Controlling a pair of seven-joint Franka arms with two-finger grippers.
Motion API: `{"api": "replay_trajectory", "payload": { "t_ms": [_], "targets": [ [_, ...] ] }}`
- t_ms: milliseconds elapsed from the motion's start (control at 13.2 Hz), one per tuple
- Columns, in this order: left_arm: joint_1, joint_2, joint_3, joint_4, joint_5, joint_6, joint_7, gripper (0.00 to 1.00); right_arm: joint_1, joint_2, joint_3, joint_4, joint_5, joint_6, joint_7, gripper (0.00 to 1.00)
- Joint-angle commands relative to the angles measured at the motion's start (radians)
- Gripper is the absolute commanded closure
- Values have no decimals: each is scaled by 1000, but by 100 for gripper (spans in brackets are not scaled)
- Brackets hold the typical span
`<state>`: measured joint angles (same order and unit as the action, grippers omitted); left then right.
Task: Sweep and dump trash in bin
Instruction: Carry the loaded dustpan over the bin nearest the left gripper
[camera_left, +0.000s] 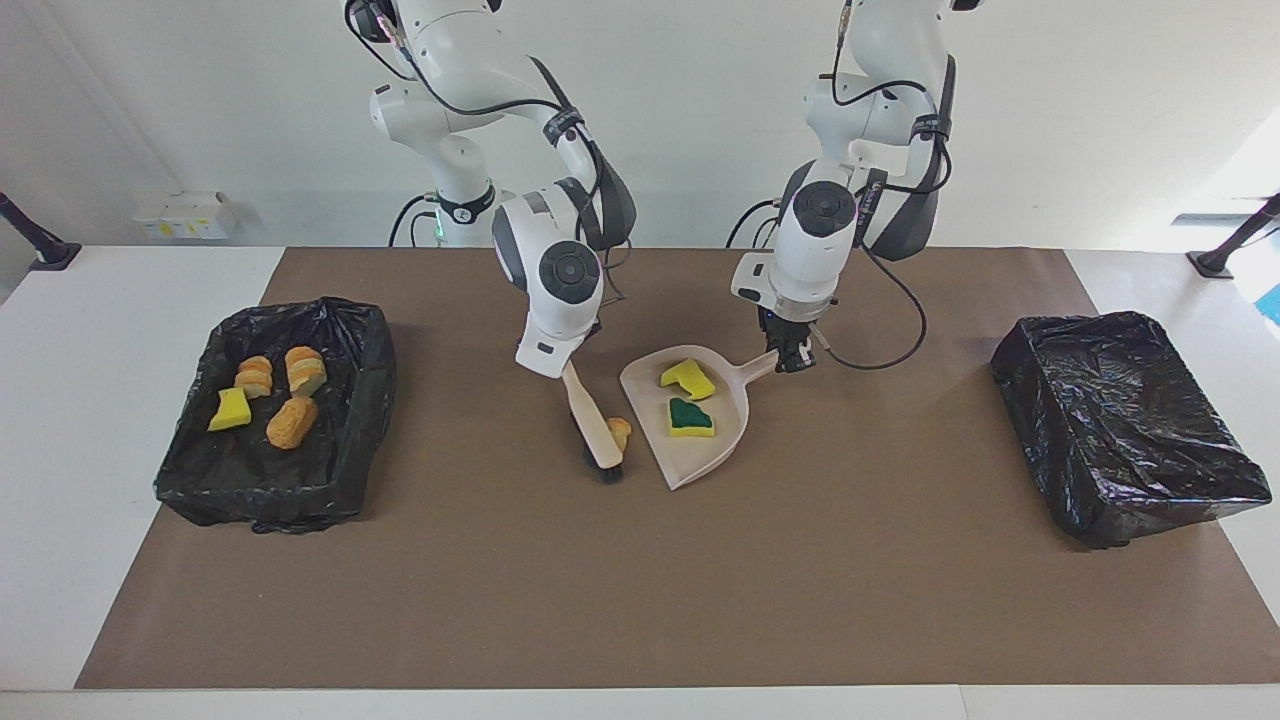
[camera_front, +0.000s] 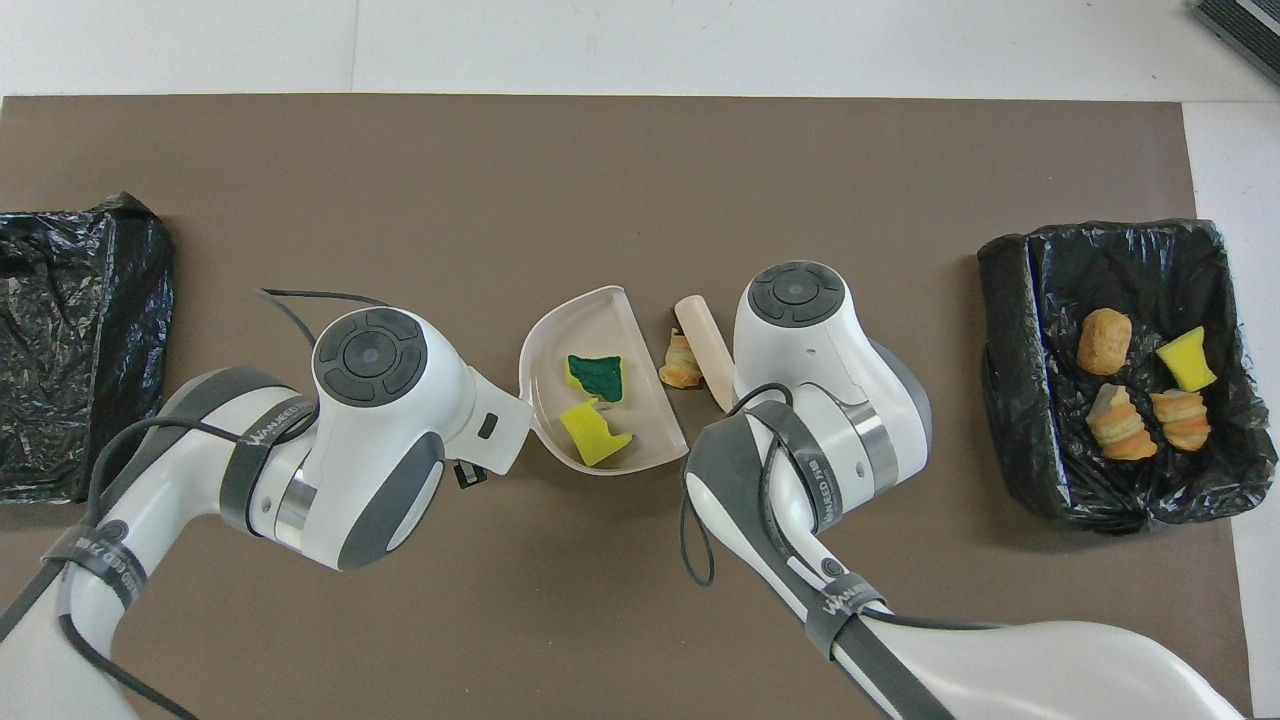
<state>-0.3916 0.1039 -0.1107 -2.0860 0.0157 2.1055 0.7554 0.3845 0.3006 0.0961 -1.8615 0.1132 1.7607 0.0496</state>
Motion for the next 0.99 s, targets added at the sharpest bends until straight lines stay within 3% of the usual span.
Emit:
{"api": "replay_trajectory", "payload": {
  "t_ms": [0, 152, 379, 759, 910],
  "targets": [
    [-21, -24, 5, -65, 21, 57, -4, 100, 54, -21, 8, -10, 123, 0, 65, 100],
    [-38, -19, 5, -81, 20, 99, 12, 100, 85, -29, 11, 4, 163, -4, 203, 100],
    [-23, -9, 5, -71, 10, 140, 67, 100, 74, -121, 5, 1, 163, -44, 352, 100],
    [40, -13, 6, -40, -51, 127, 171, 100, 33, -251, -1, -5, 129, -286, 424, 100],
    [92, -23, 5, 13, -53, 56, 225, 100, 34, -293, 2, -37, 109, -365, 443, 100]
  ]
}}
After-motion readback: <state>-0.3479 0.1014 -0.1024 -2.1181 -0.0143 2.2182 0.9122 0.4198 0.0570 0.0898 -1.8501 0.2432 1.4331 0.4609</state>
